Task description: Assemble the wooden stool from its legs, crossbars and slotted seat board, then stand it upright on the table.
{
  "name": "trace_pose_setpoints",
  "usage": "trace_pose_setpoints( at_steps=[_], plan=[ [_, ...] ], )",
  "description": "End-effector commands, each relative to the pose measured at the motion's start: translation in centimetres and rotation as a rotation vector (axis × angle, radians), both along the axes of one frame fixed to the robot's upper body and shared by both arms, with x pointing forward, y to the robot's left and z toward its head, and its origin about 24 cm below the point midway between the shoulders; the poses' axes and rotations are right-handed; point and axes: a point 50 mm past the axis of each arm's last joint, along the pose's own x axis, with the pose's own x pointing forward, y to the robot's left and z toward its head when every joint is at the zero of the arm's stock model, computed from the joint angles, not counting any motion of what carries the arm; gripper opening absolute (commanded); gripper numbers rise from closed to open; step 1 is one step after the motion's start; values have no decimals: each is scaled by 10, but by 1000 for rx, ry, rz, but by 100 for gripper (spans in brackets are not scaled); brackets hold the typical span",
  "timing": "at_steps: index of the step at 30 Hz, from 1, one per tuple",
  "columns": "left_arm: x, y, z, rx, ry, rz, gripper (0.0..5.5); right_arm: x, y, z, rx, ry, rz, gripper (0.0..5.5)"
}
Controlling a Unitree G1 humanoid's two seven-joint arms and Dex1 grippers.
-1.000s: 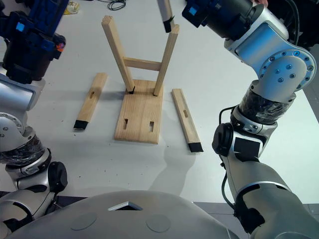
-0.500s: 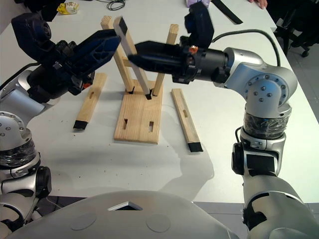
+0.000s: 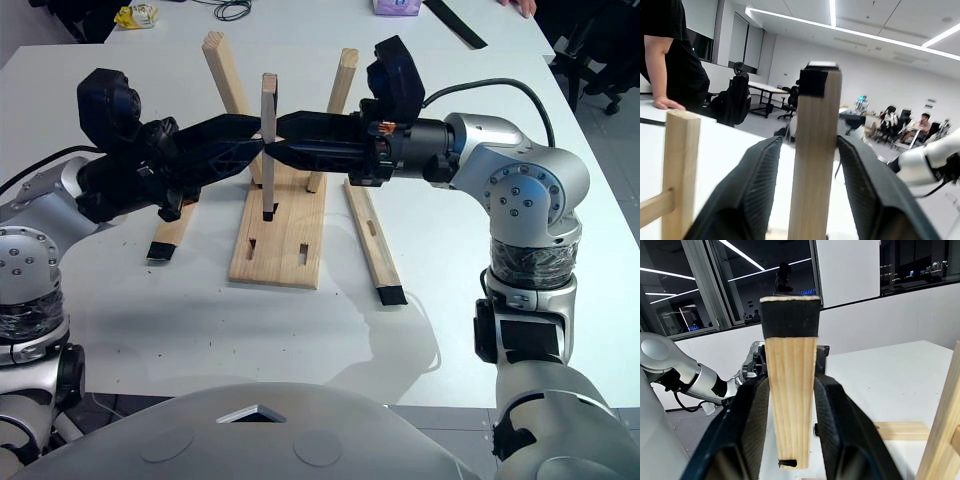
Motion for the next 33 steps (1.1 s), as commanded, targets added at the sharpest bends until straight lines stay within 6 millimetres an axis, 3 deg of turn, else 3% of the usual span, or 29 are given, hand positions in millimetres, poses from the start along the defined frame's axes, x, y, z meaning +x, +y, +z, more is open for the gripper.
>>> trace_pose_setpoints(
  at_steps=[1, 13, 26, 33],
  plan=[
    [6, 5, -10, 125, -12, 41, 266, 0, 5, 3, -131, -131, 31, 130],
    [-3, 6, -11, 183, -60, -23, 266, 16, 23, -16, -402, -283, 138, 130],
    [0, 3, -31, 271, -47, 24, 266, 22, 29, -15, -419, -313, 176, 130],
    [4, 4, -31, 277, -61, 50, 266, 22, 33, -21, -430, -311, 191, 130]
  ],
)
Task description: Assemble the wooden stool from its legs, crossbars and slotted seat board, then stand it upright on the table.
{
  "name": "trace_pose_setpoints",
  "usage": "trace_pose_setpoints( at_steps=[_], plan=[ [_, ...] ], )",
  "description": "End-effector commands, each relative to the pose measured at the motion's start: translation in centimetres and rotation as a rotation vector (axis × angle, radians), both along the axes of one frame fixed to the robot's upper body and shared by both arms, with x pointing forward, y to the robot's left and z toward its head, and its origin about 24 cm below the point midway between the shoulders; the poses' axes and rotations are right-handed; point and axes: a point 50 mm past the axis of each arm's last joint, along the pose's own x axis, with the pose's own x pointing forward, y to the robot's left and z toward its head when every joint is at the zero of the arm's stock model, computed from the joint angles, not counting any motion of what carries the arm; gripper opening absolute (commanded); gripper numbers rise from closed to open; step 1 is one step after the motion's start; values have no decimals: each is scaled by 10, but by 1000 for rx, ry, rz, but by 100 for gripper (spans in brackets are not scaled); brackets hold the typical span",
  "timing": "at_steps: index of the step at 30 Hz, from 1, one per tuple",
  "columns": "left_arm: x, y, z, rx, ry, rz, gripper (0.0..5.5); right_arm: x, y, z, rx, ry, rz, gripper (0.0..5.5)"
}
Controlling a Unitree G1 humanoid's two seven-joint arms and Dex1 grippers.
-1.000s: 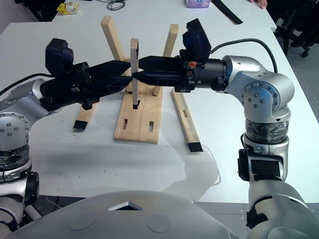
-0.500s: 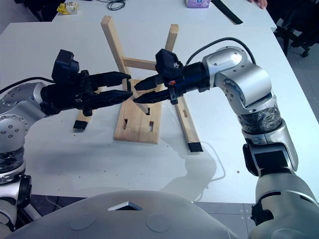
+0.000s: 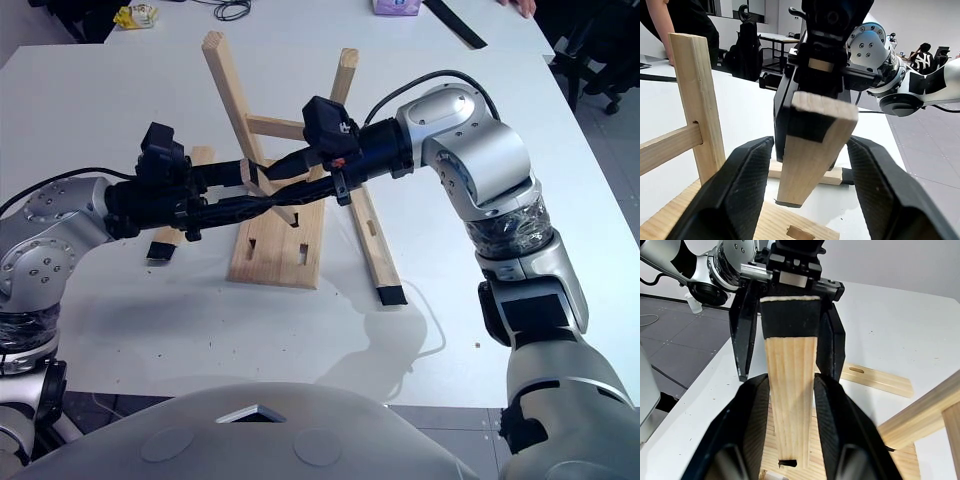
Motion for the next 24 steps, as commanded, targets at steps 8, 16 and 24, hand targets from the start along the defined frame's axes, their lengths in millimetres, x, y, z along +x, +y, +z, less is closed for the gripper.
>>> trace_pose_setpoints(
  at_steps=[8, 16, 24],
  plan=[
    [6, 3, 3, -16, -40, 56, 266, -3, 5, -6, -18, -3, 27, 130],
    [1, 2, -1, -25, -41, 43, 266, -2, 4, -9, -25, 11, 22, 130],
    [-1, 3, -1, -39, -57, 22, 177, -1, 3, -11, -28, 15, 16, 130]
  ],
)
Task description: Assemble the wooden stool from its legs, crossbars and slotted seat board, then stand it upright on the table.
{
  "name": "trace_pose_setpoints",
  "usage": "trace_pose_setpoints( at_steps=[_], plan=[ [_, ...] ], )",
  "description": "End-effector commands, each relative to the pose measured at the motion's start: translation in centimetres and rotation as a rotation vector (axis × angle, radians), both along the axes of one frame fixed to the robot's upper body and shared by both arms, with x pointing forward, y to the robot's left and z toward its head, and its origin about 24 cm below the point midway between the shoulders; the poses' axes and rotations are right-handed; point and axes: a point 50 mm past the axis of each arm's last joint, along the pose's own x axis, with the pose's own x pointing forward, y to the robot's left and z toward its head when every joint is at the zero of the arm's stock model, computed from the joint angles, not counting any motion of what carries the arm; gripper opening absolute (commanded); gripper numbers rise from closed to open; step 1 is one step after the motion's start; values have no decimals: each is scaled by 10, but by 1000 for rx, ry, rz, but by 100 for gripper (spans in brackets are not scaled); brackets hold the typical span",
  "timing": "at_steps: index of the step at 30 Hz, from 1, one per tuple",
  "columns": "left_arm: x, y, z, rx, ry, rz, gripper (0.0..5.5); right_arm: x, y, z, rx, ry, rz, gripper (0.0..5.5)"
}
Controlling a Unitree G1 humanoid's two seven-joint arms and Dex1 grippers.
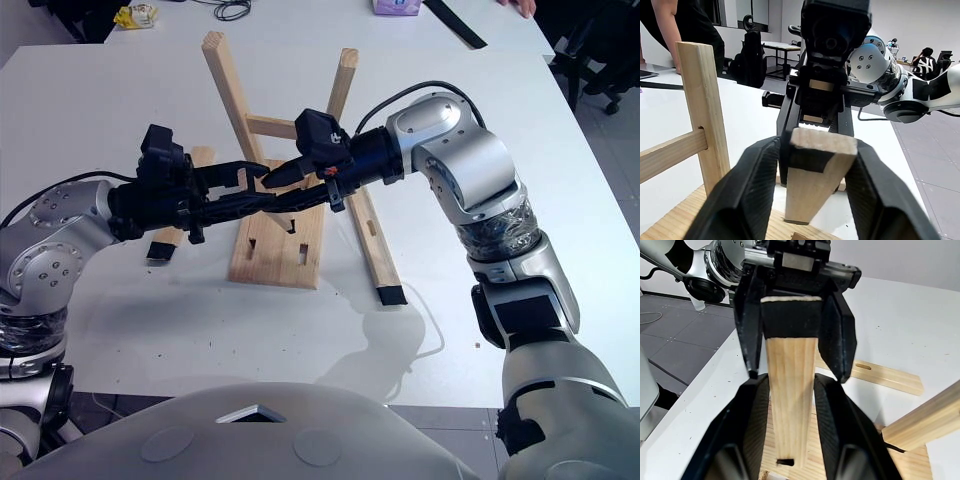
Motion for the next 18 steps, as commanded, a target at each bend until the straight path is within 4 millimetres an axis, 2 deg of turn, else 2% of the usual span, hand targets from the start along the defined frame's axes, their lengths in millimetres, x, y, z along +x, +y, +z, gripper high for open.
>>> trace_pose_setpoints(
  at_steps=[1, 5, 18],
  plan=[
    [0, 3, 3, -5, -25, 1, 173, 0, -2, -2, -16, -3, 3, 130],
    [1, 4, 5, -14, -40, 9, 140, 0, -3, -3, -20, 0, -1, 130],
    [3, 8, -8, 35, -22, 24, 137, 0, -2, -2, -10, -1, 0, 130]
  ],
)
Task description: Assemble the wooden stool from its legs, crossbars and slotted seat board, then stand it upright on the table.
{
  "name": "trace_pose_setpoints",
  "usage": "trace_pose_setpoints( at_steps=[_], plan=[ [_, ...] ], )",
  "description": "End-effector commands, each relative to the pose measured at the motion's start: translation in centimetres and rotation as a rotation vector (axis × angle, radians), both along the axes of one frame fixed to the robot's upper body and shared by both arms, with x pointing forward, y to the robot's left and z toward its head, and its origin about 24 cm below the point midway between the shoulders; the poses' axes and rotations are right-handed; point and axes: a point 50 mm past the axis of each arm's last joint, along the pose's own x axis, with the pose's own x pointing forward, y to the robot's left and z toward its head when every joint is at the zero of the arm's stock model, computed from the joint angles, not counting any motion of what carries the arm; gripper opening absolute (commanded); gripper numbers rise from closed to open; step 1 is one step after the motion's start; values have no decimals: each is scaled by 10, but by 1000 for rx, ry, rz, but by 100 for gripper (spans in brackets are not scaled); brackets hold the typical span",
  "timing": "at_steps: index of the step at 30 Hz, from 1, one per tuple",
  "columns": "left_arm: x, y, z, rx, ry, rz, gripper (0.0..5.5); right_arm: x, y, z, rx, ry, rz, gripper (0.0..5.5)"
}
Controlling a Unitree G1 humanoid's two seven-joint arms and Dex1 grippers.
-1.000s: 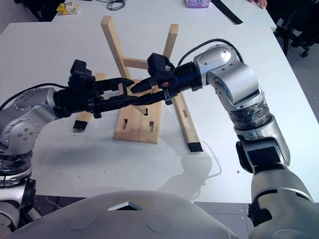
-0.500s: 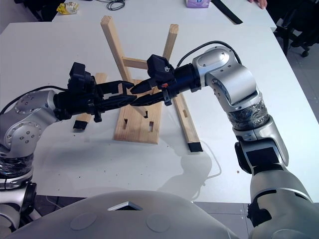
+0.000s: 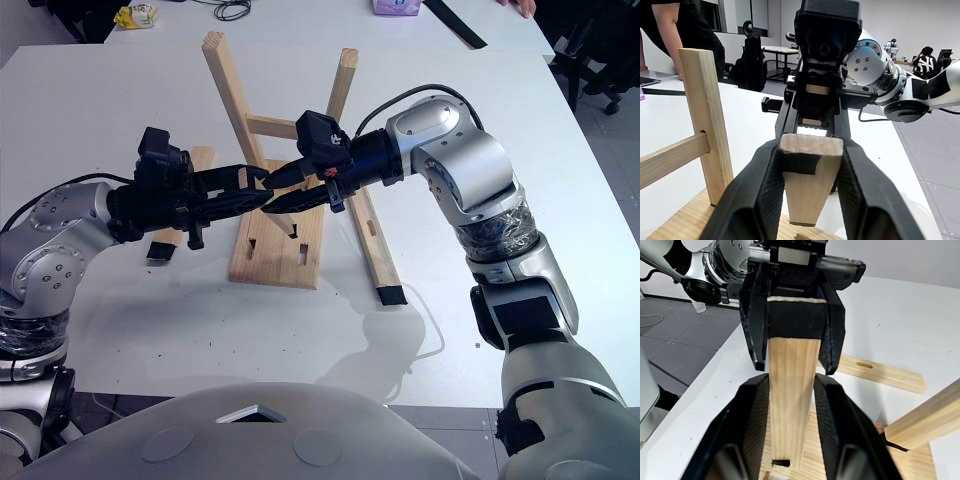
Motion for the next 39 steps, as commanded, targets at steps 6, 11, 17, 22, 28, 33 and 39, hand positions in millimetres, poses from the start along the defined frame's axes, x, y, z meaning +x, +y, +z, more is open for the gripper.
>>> trace_pose_setpoints(
  at_steps=[6, 11, 17, 22, 28, 33, 39],
  plan=[
    [2, 12, -10, 61, 2, 11, 136, 1, -2, 1, -6, -26, -12, 130],
    [4, 12, -11, 70, -7, 8, 134, 2, -2, 0, -8, -27, -19, 130],
    [8, 12, -10, 55, -26, 33, 134, 6, 0, 0, 4, -49, -54, 166],
    [10, 15, -10, 58, -36, 47, 133, 6, -2, -3, -2, -60, -53, 239],
    [12, 27, -10, 85, -59, 38, 133, 7, -18, -15, -35, -22, -159, 303],
    [21, 61, -3, 144, -98, 52, 133, 5, -43, -15, 12, -8, -263, 303],
    [28, 76, -10, 202, -111, 66, 133, 1, -60, -20, 83, -30, -391, 303]
  ],
)
